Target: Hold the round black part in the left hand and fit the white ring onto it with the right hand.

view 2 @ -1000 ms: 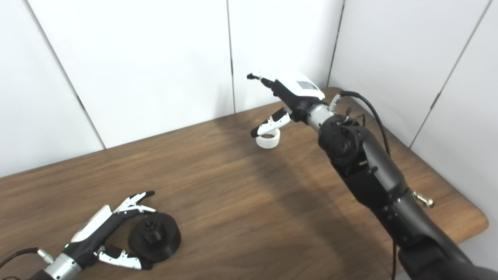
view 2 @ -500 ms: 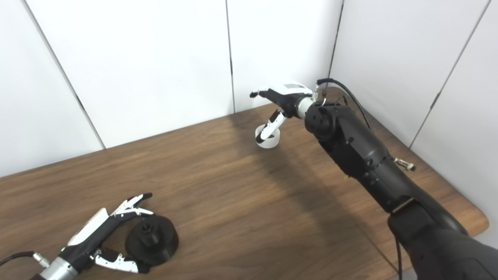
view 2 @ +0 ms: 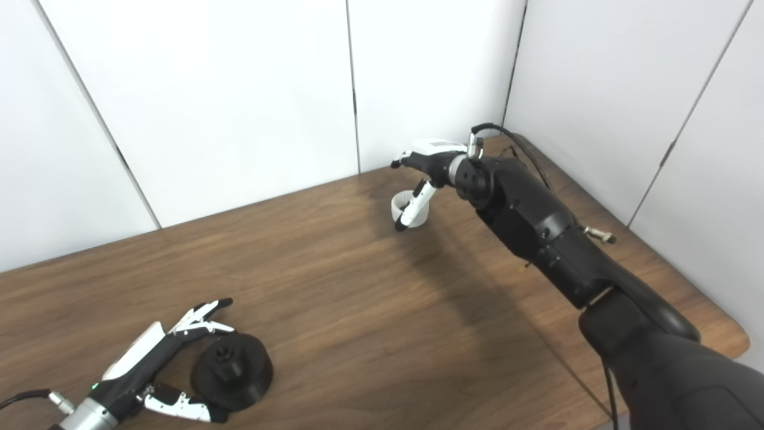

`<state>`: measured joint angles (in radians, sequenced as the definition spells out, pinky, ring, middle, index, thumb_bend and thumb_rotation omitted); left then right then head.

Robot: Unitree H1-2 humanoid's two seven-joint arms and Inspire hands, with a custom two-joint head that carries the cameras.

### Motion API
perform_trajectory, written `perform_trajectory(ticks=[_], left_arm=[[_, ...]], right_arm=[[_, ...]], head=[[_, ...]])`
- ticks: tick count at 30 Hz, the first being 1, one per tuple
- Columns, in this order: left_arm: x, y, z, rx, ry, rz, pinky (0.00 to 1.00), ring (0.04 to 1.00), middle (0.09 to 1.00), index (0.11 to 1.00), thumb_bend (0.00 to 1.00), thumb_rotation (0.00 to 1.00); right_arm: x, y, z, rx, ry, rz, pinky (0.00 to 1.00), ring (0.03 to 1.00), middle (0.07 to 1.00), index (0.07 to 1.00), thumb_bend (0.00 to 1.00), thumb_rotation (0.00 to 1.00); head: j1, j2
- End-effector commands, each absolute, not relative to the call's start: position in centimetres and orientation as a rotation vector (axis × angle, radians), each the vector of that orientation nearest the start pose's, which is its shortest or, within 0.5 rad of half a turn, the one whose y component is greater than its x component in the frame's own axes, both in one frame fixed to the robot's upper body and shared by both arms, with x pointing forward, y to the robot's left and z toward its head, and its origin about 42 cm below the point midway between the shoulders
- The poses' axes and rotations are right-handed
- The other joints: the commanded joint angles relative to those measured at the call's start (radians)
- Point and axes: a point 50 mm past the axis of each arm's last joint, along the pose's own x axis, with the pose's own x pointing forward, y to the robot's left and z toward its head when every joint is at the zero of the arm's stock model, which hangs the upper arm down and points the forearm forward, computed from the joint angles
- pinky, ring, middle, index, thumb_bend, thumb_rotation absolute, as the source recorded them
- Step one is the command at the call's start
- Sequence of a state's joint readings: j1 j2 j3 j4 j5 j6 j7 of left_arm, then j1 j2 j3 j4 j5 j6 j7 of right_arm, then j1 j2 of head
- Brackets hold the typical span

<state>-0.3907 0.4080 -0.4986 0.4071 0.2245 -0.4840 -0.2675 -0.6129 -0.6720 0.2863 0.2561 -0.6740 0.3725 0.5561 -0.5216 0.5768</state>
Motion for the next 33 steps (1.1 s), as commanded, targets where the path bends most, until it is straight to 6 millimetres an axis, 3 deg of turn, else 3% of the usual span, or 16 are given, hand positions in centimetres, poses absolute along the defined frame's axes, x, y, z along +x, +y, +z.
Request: perform_trajectory(ticks=[1, 20, 33], left_arm=[[35.1, 22.9, 8.0, 0.790, -0.177, -0.936, 0.95, 1.000, 0.994, 0.490, 0.52, 0.06], [34.9, 23.0, 8.1, 0.803, -0.183, -0.935, 0.94, 1.000, 0.991, 0.490, 0.52, 0.06], [34.2, 23.1, 8.1, 0.794, -0.169, -0.945, 0.93, 1.000, 0.989, 0.489, 0.52, 0.06]], right_arm=[[46.1, -36.5, 28.5, -1.361, 0.313, 0.177, 0.95, 0.981, 1.000, 0.945, 1.00, 0.37], [46.0, -36.5, 26.3, -1.400, 0.354, 0.187, 0.96, 0.976, 1.000, 0.883, 0.98, 0.28], [45.7, -37.2, 25.4, -1.423, 0.342, 0.149, 0.91, 0.943, 0.952, 0.749, 0.85, 0.25]], head=[[0.003, 0.005], [0.012, 0.018], [0.021, 0.031]])
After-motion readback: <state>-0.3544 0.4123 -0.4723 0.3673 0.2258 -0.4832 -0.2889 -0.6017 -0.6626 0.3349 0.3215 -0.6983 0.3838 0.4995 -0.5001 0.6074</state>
